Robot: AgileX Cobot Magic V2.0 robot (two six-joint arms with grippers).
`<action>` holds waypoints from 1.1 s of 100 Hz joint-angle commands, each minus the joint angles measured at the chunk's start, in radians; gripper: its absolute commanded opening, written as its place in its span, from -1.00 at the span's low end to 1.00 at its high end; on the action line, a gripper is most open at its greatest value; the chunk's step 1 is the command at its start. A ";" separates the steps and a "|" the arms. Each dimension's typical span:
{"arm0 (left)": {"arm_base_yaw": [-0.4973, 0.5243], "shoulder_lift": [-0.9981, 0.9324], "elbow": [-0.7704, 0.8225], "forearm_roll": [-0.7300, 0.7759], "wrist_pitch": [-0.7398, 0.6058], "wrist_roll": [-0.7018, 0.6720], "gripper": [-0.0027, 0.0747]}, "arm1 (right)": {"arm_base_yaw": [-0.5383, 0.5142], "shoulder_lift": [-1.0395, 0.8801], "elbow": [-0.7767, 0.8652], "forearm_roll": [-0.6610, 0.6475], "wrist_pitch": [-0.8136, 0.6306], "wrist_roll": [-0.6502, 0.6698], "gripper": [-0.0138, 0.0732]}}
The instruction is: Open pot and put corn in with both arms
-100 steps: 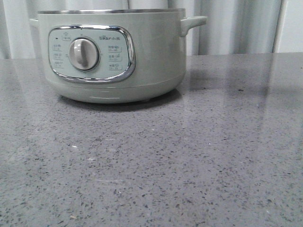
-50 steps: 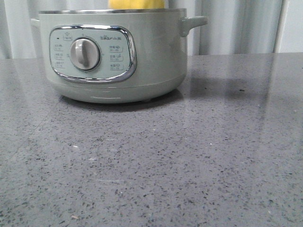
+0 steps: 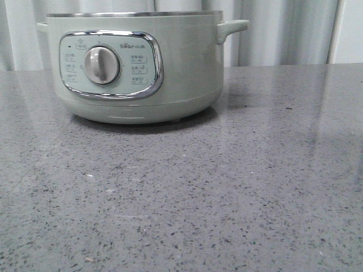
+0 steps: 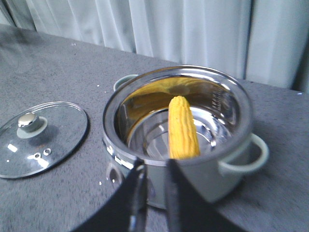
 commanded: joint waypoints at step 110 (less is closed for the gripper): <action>-0.006 -0.007 0.090 -0.006 -0.161 0.006 -0.98 | 0.003 -0.508 0.313 -0.142 -0.092 -0.011 -0.84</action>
